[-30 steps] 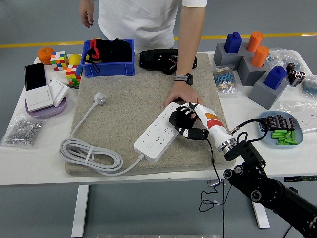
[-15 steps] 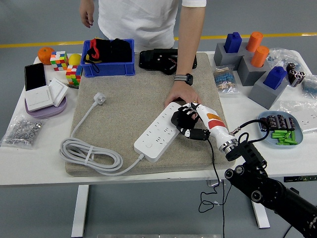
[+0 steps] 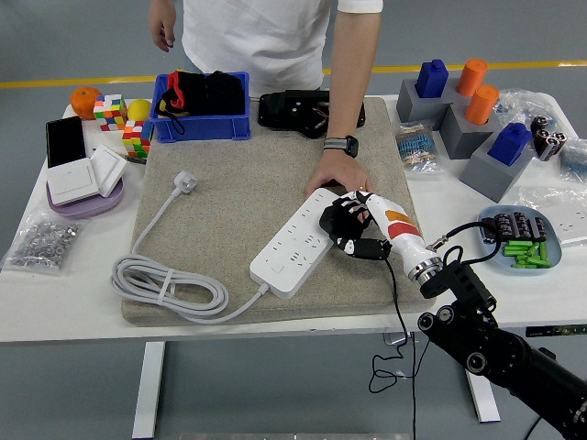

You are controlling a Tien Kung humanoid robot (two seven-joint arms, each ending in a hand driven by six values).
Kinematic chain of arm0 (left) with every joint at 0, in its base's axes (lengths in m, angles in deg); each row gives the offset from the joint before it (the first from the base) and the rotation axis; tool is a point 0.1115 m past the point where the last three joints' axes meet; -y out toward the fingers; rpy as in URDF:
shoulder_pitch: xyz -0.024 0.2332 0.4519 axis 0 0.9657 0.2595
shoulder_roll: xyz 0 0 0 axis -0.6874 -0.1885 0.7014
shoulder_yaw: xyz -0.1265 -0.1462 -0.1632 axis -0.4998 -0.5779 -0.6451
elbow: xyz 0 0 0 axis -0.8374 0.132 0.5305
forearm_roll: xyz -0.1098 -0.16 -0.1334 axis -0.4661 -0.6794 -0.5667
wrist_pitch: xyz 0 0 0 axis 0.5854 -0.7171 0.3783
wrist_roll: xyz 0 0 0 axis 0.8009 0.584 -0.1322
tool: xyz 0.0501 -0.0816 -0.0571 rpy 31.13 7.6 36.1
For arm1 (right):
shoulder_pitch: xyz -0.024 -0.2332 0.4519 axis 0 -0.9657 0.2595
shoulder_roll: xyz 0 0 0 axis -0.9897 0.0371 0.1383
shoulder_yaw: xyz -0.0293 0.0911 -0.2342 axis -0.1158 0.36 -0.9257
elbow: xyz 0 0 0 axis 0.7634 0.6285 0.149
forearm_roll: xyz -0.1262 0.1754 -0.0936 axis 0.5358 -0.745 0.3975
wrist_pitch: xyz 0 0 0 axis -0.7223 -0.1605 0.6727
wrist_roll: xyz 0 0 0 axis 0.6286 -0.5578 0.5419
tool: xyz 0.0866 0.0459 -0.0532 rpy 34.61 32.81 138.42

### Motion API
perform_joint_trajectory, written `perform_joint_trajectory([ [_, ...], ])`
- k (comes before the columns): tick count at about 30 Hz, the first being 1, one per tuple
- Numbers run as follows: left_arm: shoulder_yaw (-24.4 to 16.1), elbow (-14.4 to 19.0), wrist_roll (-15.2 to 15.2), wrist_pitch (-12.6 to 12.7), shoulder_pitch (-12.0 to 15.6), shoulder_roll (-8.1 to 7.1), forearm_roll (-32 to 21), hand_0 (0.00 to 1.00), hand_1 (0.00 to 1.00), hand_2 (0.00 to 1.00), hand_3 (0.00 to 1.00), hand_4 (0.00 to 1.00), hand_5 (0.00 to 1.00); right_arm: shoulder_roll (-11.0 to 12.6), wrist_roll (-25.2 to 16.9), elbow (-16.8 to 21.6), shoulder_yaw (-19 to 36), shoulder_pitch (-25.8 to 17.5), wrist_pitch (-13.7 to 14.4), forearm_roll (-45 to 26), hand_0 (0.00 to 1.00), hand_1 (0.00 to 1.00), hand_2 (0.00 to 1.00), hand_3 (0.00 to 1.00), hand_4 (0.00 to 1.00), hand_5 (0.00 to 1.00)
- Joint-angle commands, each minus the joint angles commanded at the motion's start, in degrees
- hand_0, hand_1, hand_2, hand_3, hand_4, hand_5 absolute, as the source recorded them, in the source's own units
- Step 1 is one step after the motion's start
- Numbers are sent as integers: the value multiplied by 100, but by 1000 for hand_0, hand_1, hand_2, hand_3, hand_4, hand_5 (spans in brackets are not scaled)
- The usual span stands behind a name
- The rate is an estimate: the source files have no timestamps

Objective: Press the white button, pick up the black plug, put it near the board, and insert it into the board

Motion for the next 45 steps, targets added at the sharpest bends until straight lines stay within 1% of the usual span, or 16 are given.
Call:
perform_joint_trajectory([
  [4, 1, 0, -1, 0, -1, -1, -1, 691, 666, 641, 646, 560, 170, 3, -12, 19, -22, -4, -17, -12, 384, 303, 347, 501, 650, 2],
  [5, -1, 0, -1, -1, -2, -1, 3, 691, 666, 641, 647, 560, 170, 3, -22, 26, -25, -4, -25, -18, 461, 403, 443, 574, 735, 2],
  [10, -7, 0, 1, -1, 4, 0, 5, 691, 666, 641, 647, 560, 170, -4, -48, 71, -37, -4, -67, -41, 461, 403, 443, 574, 735, 2],
  [11, -4, 0, 0, -1, 4, 0, 2, 691, 666, 641, 647, 559, 171, -4, -45, 77, -39, -5, -83, -47, 556, 507, 525, 596, 826, 7],
  [16, 4, 0, -1, -2, 3, 4, -6, 691, 666, 641, 647, 559, 171, 2, -2, 85, -53, -11, -168, -57, 556, 507, 525, 596, 826, 7],
  [17, 6, 0, -1, -2, 4, 4, -7, 691, 666, 641, 646, 560, 171, 2, 9, 84, -54, -10, -179, -51, 635, 581, 563, 622, 885, 58],
  [28, -7, 0, 0, -2, -2, 4, 8, 691, 666, 642, 646, 560, 170, 19, 26, 13, 31, 3, -159, 1, 627, 565, 562, 613, 890, 70],
  [29, -16, 0, 2, -2, 2, 2, 17, 691, 666, 642, 647, 559, 171, 22, 31, 13, 38, 2, -164, -3, 614, 550, 554, 601, 870, 58],
  [40, 21, 0, -2, -5, -2, 10, -19, 693, 666, 641, 647, 560, 171, -15, -48, 52, 5, 19, -113, -38, 611, 543, 550, 600, 857, 49],
  [41, 18, 0, -1, -5, -2, 10, -15, 691, 666, 641, 646, 559, 171, -17, -88, 51, -11, 22, -90, -60, 544, 467, 495, 586, 828, 30],
  [45, -5, 0, 5, -5, 8, 9, 13, 691, 666, 641, 646, 559, 171, -17, -142, 48, -47, 36, -51, -79, 544, 467, 495, 586, 828, 30],
])
